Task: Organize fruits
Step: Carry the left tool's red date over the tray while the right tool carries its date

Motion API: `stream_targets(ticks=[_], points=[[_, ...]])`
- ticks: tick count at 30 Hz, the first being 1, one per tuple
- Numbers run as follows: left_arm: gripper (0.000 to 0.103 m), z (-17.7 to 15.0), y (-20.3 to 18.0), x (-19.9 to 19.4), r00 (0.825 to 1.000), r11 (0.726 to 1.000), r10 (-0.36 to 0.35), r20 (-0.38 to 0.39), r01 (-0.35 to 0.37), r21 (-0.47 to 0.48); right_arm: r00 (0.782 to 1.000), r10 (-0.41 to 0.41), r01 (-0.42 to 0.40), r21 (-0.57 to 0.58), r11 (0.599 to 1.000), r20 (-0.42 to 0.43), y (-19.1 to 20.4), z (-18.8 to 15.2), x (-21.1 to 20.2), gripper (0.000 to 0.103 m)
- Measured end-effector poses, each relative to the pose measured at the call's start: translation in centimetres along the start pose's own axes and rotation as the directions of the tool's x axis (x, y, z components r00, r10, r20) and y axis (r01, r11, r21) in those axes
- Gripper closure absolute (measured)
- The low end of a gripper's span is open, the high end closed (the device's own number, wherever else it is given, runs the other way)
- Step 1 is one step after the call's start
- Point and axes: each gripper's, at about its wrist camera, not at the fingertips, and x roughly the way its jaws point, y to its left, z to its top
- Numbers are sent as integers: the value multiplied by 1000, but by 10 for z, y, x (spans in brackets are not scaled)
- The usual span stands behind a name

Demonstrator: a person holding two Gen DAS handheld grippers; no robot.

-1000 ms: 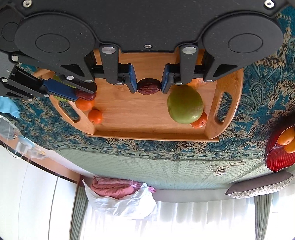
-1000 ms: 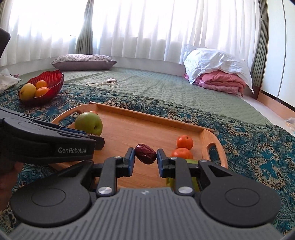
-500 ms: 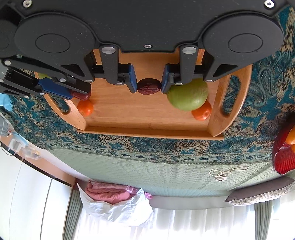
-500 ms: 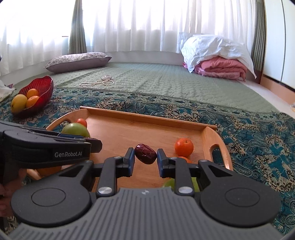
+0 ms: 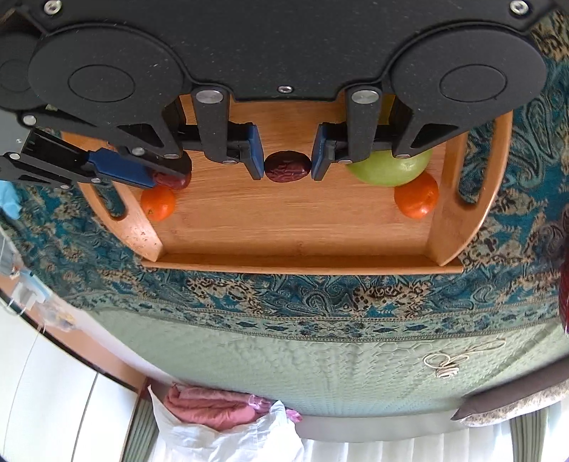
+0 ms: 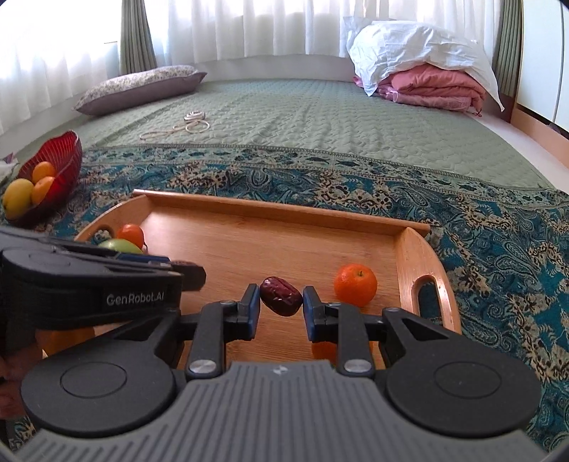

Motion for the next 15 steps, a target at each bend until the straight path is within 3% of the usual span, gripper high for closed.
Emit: stream_targets(ticks=[15], points=[[76, 6, -18, 14, 999, 993, 20, -47, -14, 116, 999, -19, 14, -118, 993, -40, 8, -11, 10, 73]])
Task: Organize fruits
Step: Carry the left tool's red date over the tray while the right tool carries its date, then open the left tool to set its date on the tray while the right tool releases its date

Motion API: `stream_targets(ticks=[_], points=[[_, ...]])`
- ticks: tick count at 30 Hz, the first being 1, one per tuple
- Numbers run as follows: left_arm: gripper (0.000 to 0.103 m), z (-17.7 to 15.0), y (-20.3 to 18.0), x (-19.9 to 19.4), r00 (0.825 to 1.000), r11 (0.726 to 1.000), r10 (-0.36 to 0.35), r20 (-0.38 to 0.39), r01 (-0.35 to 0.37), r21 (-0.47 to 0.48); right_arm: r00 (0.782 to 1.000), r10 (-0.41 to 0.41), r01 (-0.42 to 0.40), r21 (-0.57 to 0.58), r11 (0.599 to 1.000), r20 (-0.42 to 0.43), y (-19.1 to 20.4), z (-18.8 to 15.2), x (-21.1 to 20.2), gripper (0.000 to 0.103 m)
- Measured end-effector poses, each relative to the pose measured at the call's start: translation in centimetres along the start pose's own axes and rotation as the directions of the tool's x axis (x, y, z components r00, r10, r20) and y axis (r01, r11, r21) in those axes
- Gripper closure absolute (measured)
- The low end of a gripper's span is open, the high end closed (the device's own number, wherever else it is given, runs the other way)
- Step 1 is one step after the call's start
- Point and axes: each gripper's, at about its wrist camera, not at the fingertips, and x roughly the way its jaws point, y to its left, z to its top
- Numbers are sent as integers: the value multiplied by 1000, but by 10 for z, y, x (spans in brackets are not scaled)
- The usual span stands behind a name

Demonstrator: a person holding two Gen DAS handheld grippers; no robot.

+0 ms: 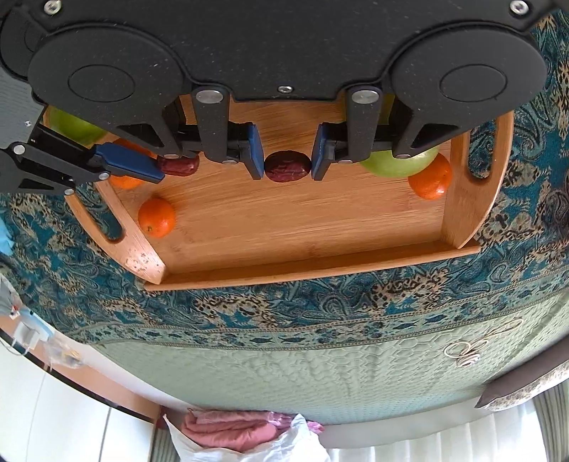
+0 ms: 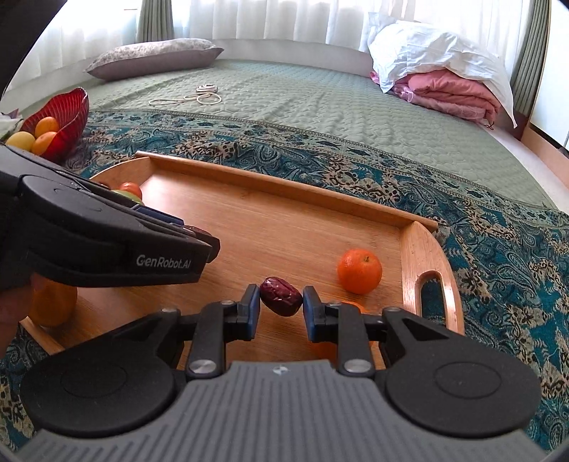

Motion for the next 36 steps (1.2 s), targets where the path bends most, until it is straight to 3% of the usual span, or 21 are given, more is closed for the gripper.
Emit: stream_targets(ticks=[17, 25, 28, 36], points=[[75, -6, -2, 5, 1000, 1000, -16, -17, 16, 10, 1000, 14, -14, 7, 1000, -8, 1, -6, 3, 72], [74, -8, -1, 3, 1000, 1000, -12, -15, 13, 4, 1000, 21, -21, 34, 999, 2, -2, -7, 0, 59], [65, -9, 0, 0, 1000, 1000, -7, -13, 7, -4, 1000, 26, -26, 49, 998, 11, -2, -7, -2, 59], [53, -15, 3, -21, 999, 1000, 14, 38, -13, -20, 998, 27, -31, 65, 997, 59, -3, -9, -20, 53]])
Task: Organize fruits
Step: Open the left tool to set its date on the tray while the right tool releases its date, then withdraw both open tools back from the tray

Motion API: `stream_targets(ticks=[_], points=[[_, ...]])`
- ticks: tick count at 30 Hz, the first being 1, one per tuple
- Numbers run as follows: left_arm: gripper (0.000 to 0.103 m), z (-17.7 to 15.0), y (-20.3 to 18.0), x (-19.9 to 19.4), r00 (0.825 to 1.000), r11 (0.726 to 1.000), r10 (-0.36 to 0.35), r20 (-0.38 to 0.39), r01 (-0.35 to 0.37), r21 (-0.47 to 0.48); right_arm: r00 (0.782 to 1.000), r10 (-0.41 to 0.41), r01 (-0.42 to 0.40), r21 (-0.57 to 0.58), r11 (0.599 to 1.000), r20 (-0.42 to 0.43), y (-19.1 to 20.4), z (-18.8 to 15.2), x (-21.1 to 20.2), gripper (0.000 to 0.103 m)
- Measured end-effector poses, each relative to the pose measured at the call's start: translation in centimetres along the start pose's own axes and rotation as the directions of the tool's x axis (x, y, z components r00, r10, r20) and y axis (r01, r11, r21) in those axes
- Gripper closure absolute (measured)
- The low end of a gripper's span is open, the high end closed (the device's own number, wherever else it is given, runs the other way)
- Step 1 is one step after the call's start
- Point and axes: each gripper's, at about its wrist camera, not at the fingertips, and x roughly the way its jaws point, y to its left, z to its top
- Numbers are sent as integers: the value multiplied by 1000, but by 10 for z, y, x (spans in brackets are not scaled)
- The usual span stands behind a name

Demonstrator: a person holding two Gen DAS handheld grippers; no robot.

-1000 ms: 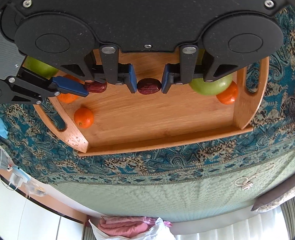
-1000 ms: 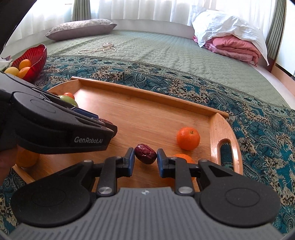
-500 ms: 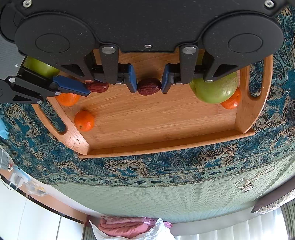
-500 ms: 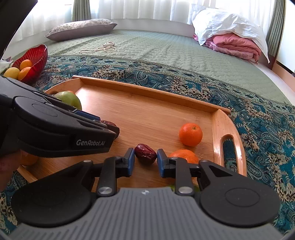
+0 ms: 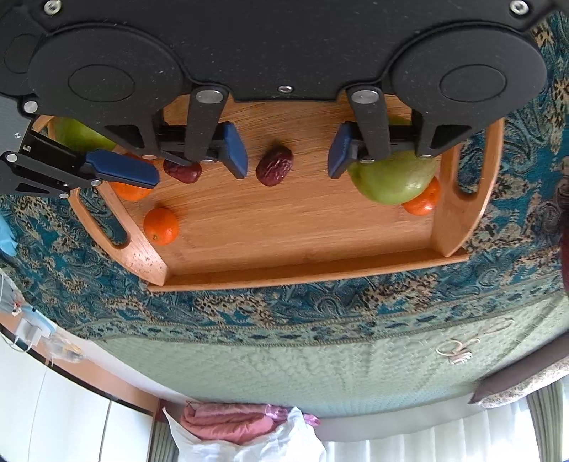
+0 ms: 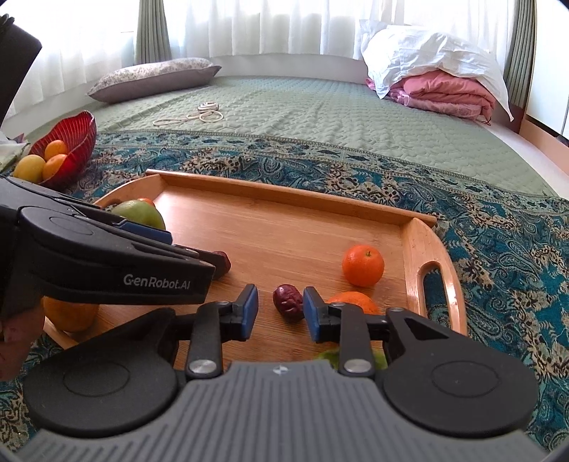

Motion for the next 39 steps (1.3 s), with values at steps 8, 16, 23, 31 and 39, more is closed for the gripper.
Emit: stream_targets(ticks=[8, 16, 23, 31, 39], points=[[36, -6, 2, -33, 996, 1000, 14, 92, -12, -24, 997, -45, 44, 20, 999, 64, -2, -3, -23, 40], [19, -15, 5, -65, 983, 998, 39, 178, -30, -51, 988, -78, 73, 44, 996, 132, -7, -4, -46, 25], [12, -29, 10, -83, 978, 996, 54, 201, -37, -86, 982, -85, 77, 55, 996, 169, -6, -6, -60, 13], [9, -44, 18, -98, 973, 991, 63, 224, -35, -127, 979, -91, 77, 84, 994, 183, -3, -12, -68, 3], [9, -60, 21, -107, 967, 988, 90, 238, -56, -146, 976, -102, 85, 97, 992, 192, -1, -23, -74, 0]])
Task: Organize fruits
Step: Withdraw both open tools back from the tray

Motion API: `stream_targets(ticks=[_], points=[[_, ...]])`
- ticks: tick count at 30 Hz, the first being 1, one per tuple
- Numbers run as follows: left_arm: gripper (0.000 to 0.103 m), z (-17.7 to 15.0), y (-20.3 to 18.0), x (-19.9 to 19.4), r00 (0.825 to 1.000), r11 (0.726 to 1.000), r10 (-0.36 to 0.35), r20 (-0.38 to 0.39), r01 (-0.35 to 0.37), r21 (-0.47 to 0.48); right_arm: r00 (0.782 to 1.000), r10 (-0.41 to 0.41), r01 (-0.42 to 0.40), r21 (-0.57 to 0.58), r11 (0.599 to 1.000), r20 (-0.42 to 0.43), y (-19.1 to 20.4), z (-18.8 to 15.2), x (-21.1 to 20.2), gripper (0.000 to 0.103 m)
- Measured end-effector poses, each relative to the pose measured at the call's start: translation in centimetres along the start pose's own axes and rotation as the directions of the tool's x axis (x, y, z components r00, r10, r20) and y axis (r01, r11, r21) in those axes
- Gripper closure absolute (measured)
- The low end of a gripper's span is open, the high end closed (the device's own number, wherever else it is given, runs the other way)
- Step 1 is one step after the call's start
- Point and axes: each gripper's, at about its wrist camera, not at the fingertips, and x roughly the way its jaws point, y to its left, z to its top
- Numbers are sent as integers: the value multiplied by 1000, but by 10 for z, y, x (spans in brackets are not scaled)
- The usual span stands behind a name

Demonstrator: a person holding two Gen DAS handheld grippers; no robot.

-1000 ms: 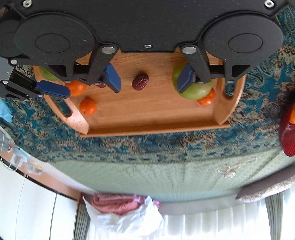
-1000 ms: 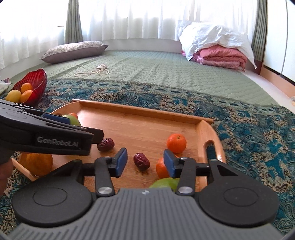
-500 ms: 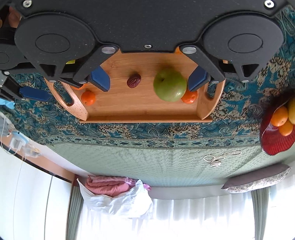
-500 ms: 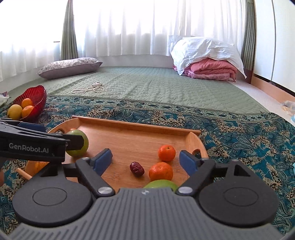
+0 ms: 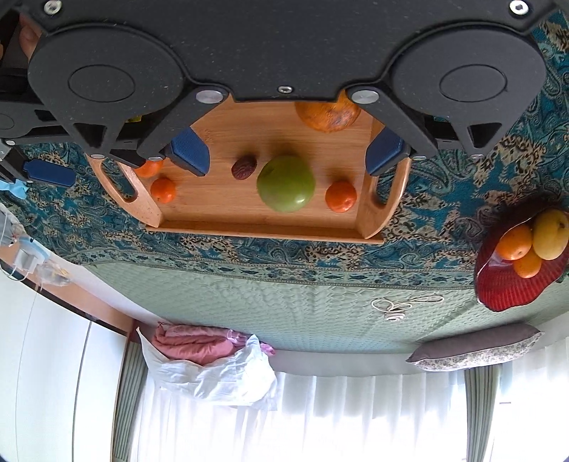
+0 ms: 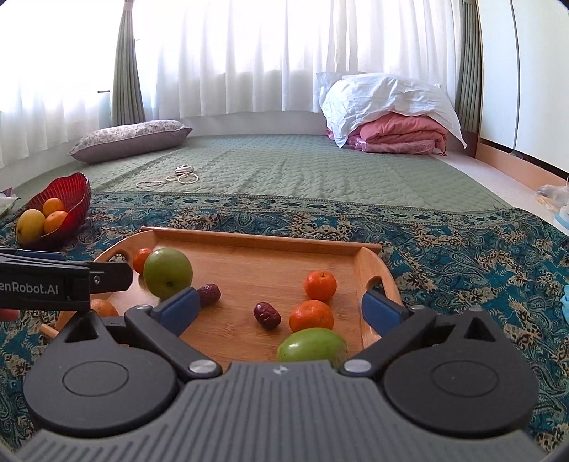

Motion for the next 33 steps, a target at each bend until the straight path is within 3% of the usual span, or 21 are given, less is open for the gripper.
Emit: stream_targets(ticks=[18, 33], points=[[8, -39, -3, -26, 998, 997, 47, 39, -49, 60, 999, -10, 8, 36, 999, 32, -1, -26, -29, 0], [8, -85, 1, -23, 997, 995, 81, -20, -79, 59, 999, -42, 41, -9, 999, -1, 11, -69, -37, 0]])
